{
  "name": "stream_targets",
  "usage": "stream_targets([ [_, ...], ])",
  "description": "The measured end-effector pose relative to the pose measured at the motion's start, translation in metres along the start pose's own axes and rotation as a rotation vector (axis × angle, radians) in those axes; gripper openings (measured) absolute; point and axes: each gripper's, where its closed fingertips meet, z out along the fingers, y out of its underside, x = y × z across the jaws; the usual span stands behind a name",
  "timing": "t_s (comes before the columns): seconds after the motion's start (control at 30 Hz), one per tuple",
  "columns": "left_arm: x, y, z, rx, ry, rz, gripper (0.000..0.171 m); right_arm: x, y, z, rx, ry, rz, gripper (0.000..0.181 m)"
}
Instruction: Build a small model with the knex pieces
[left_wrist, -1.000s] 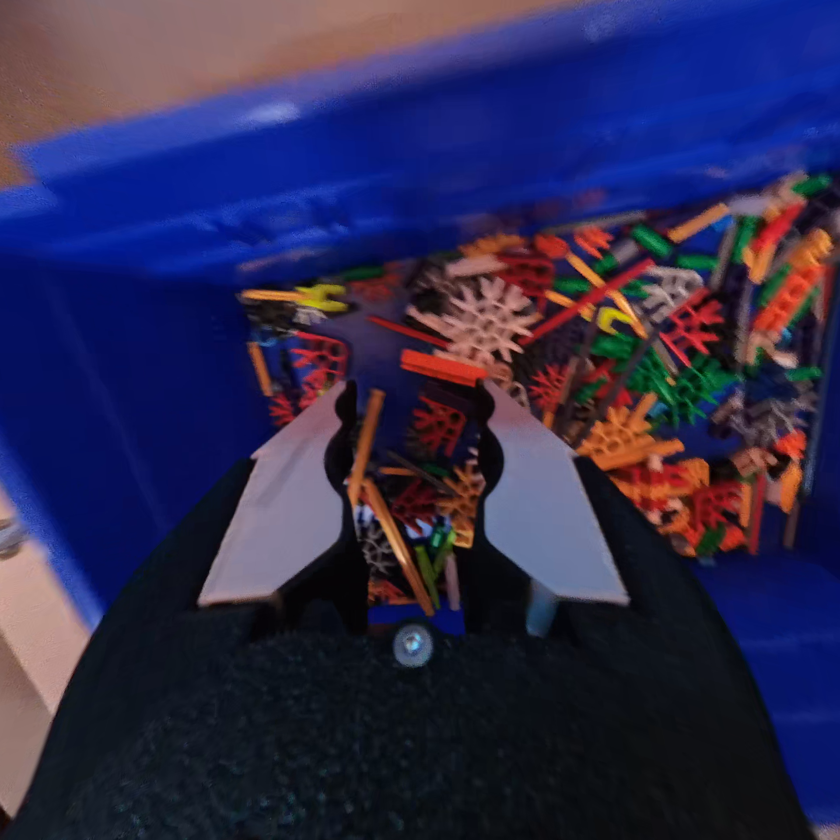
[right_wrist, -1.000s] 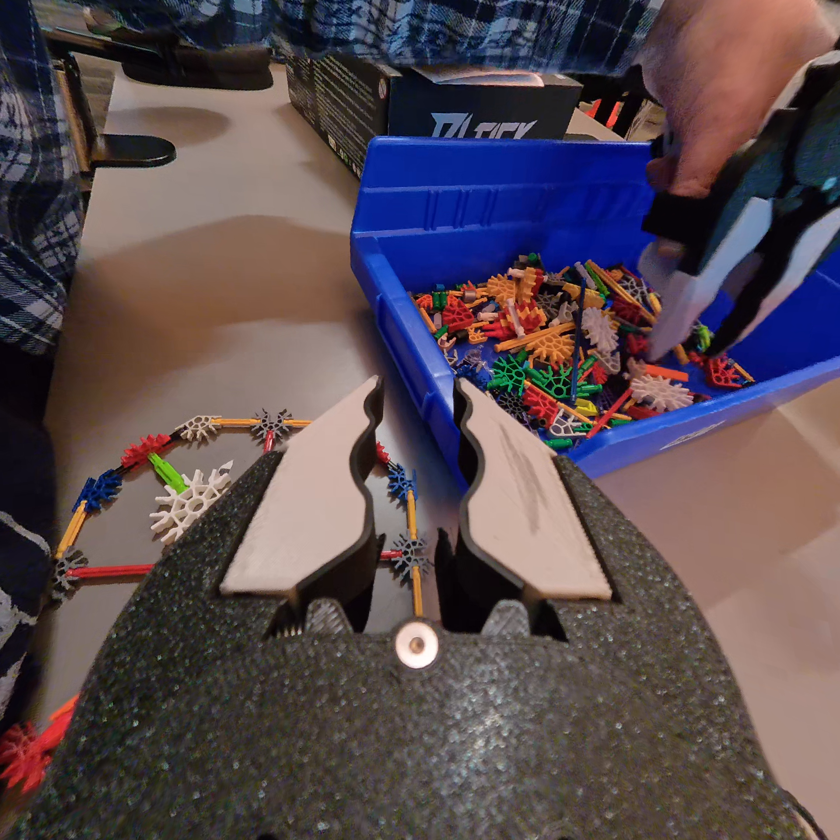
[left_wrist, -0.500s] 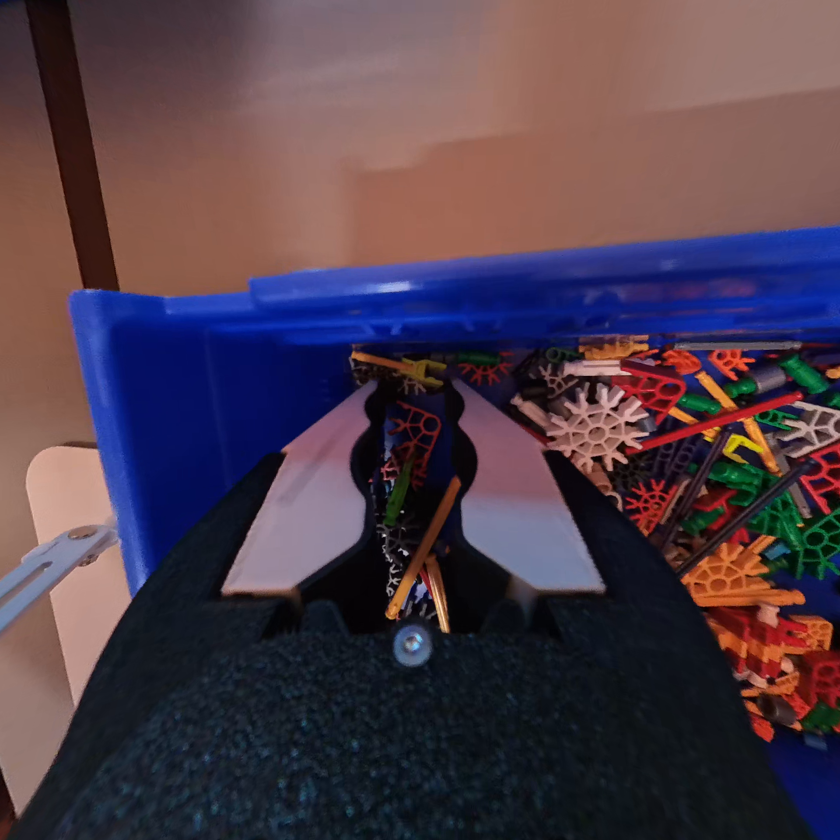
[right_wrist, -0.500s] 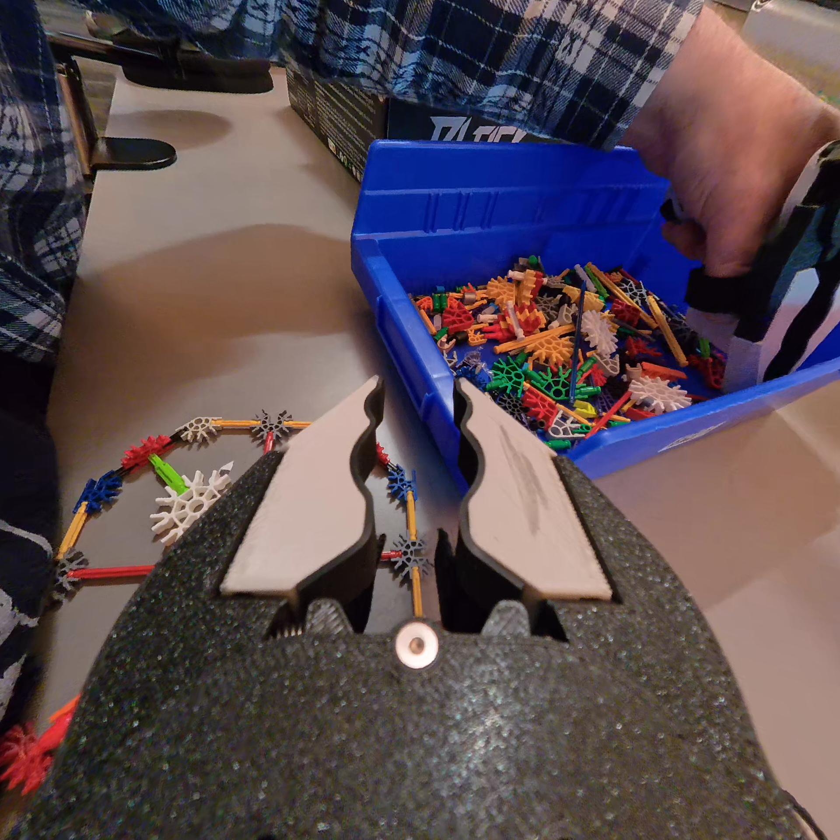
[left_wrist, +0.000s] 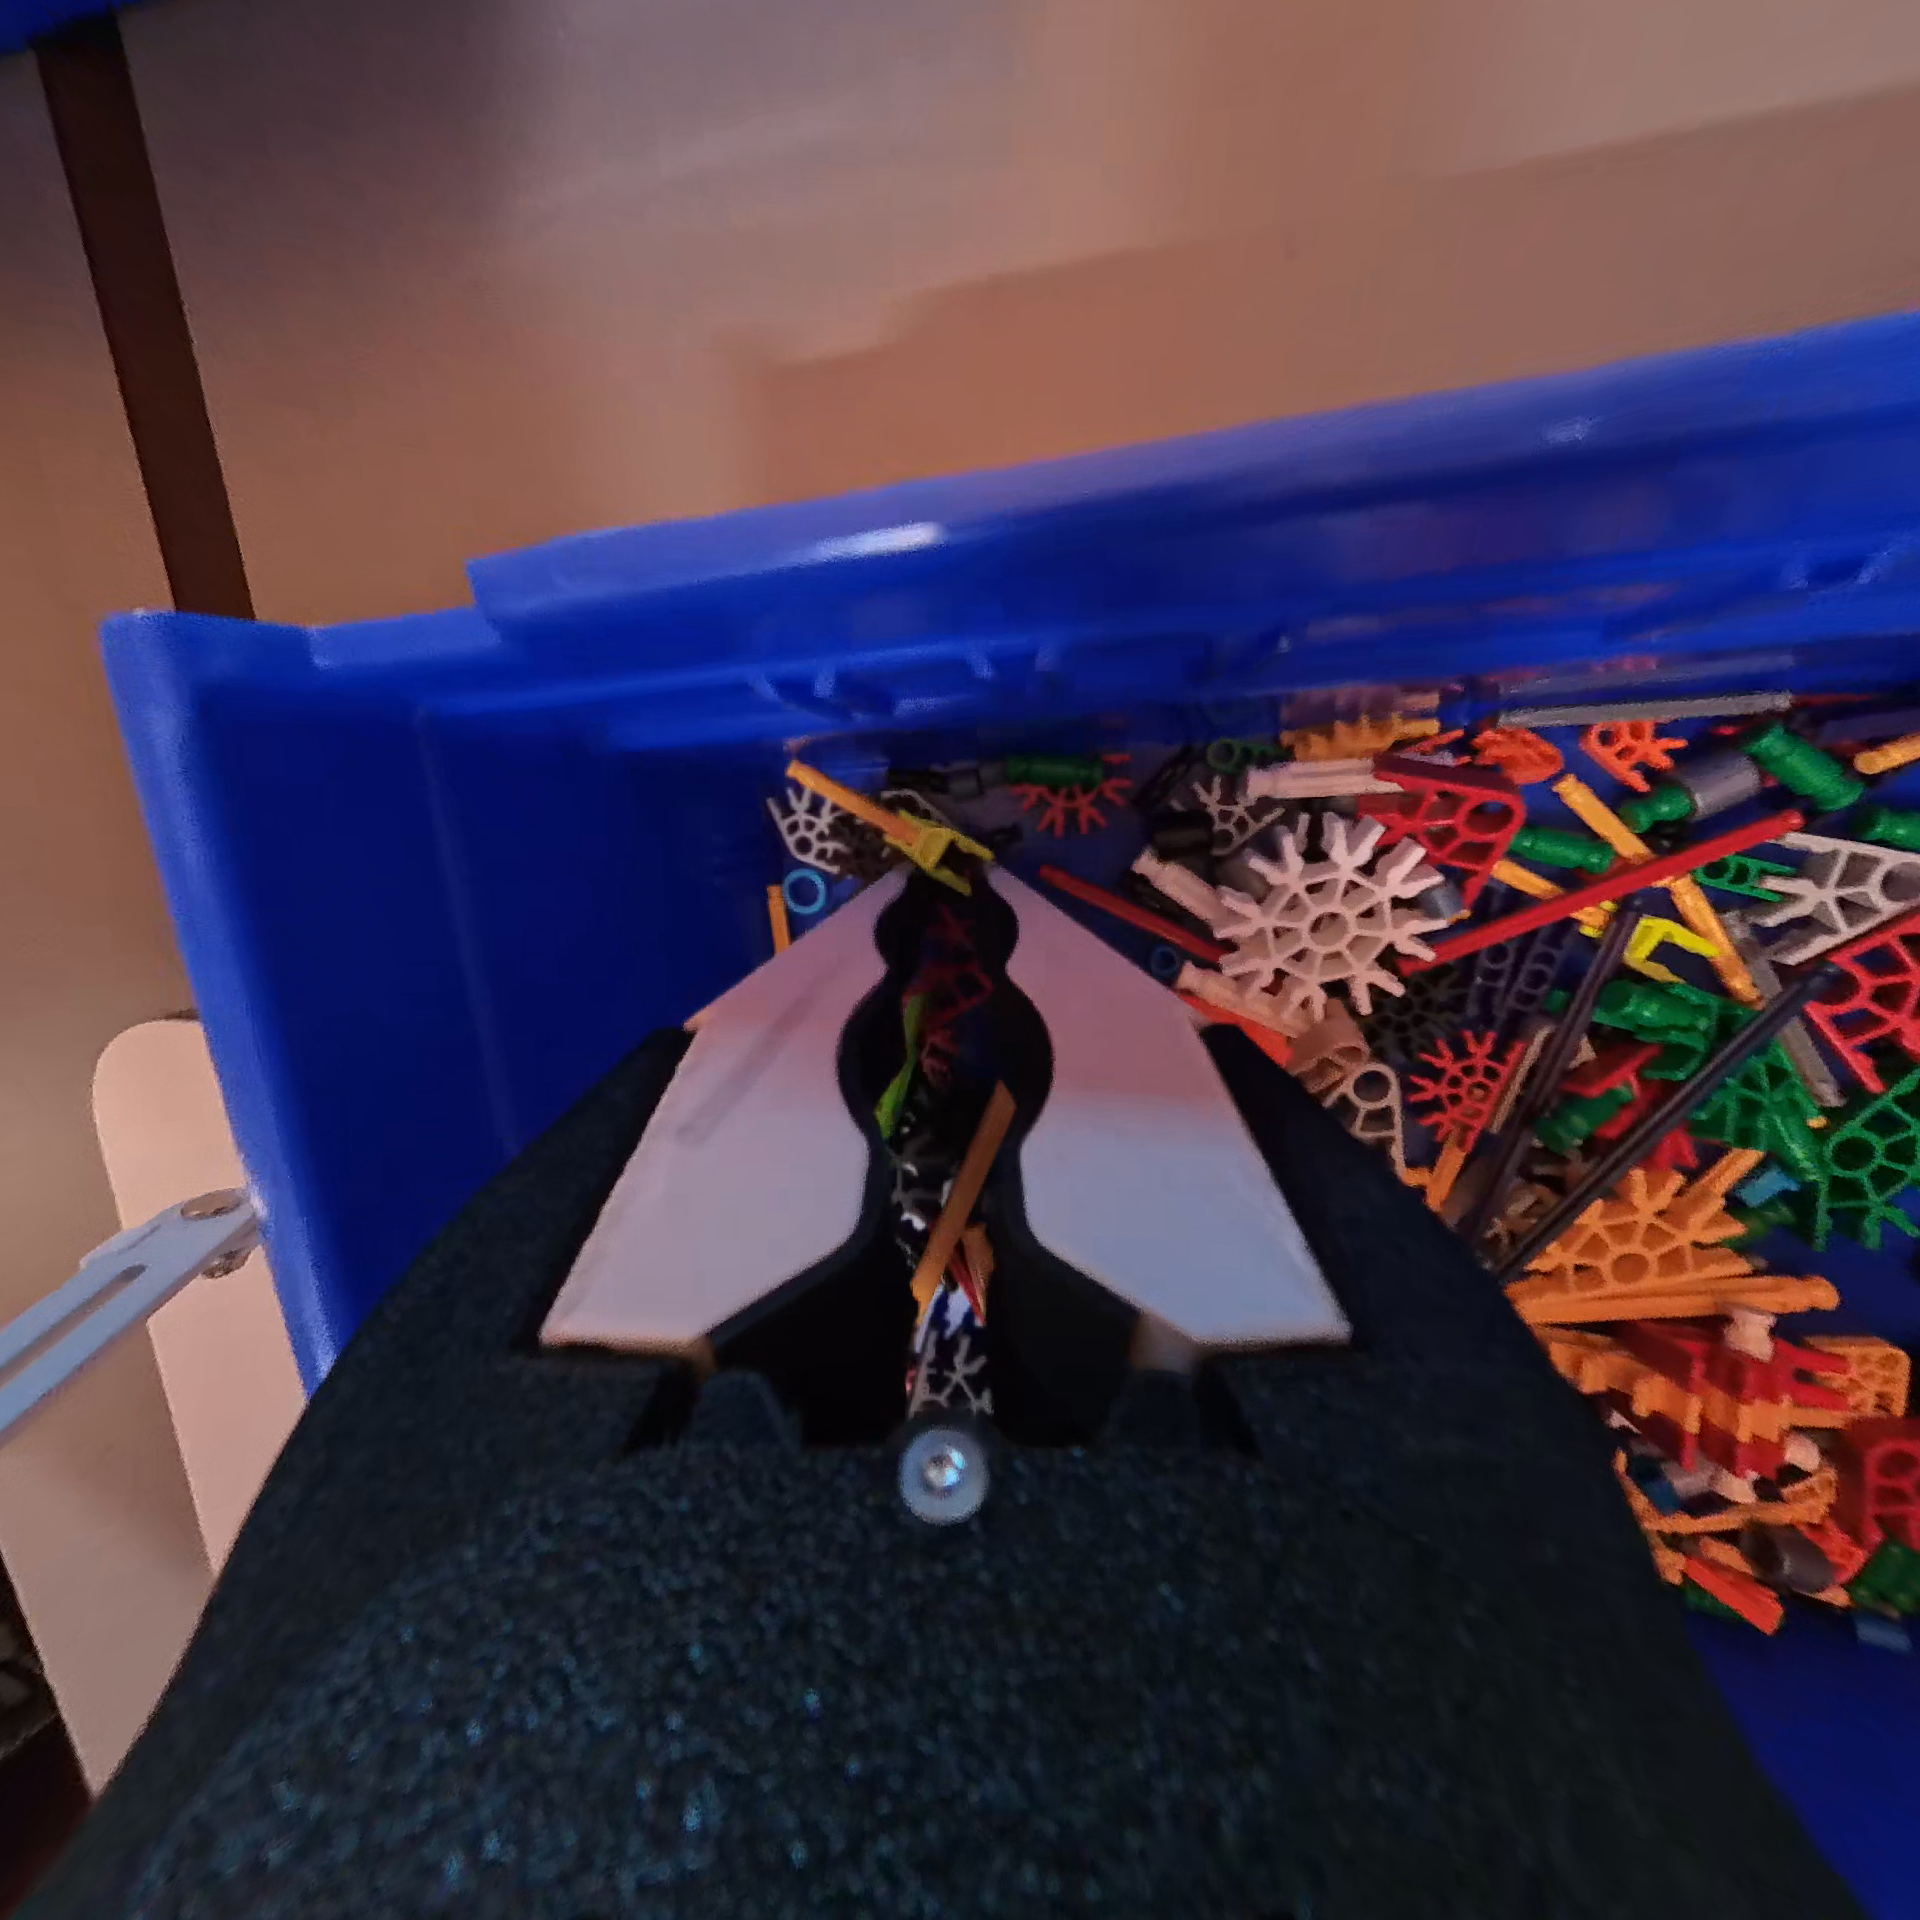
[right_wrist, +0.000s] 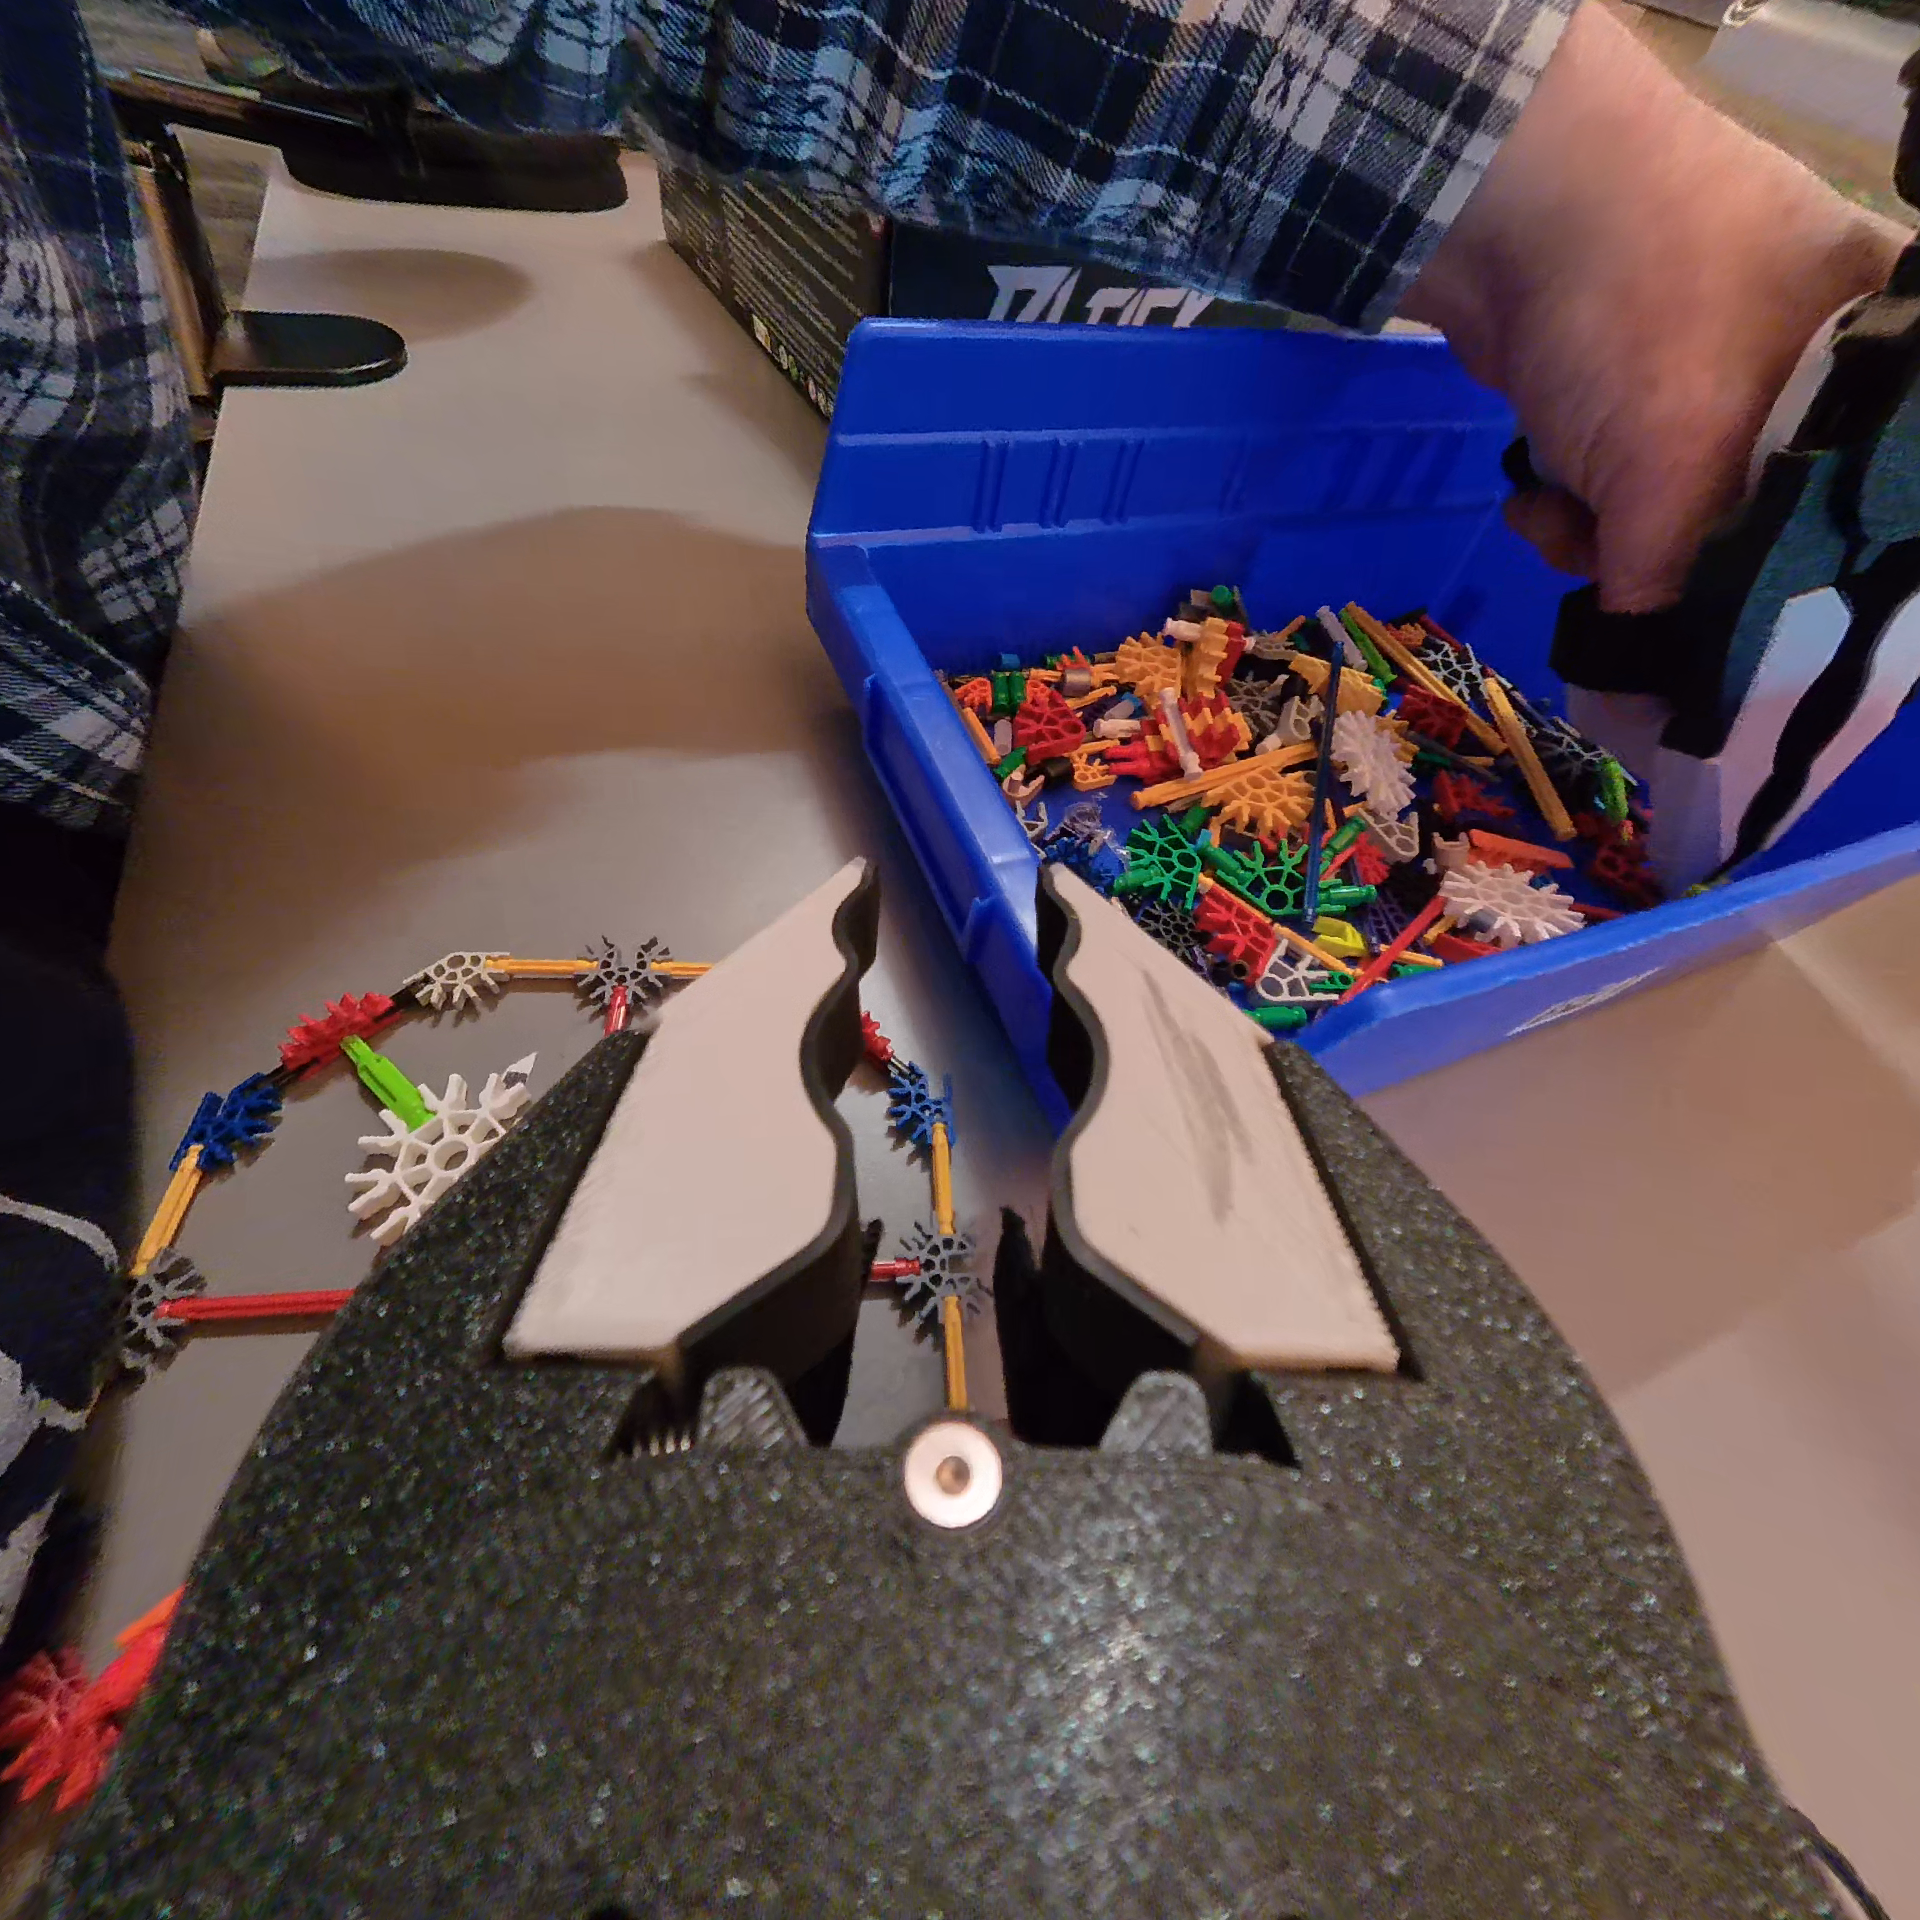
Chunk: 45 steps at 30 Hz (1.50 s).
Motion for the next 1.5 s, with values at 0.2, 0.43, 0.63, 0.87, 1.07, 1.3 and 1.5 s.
stream_targets([
  [0.2,0.005,0.006,-0.023,0.005,0.006,0.007,0.000,0.001,0.001,0.002,-0.003,-0.002,0.000,0.029],
  [0.43,0.020,0.023,-0.049,-0.036,0.026,0.044,0.001,0.001,0.003,0.005,-0.006,-0.004,-0.001,0.029],
  [0.63,0.019,0.033,-0.072,-0.029,0.011,0.038,0.000,0.003,0.001,0.005,0.002,0.003,0.000,0.029],
  [0.87,0.037,0.035,-0.087,-0.033,0.014,0.056,0.000,0.022,-0.020,-0.010,0.144,0.062,0.091,0.029],
  [1.07,0.057,0.038,-0.101,-0.052,0.020,0.078,0.001,0.045,-0.037,-0.031,0.308,0.061,0.276,0.031],
  [1.3,0.079,0.044,-0.109,-0.078,0.039,0.098,0.001,0.054,-0.041,-0.040,0.386,0.034,0.379,0.033],
  [1.5,0.081,0.047,-0.111,-0.092,0.045,0.101,0.001,0.050,-0.040,-0.038,0.363,0.030,0.355,0.033],
])
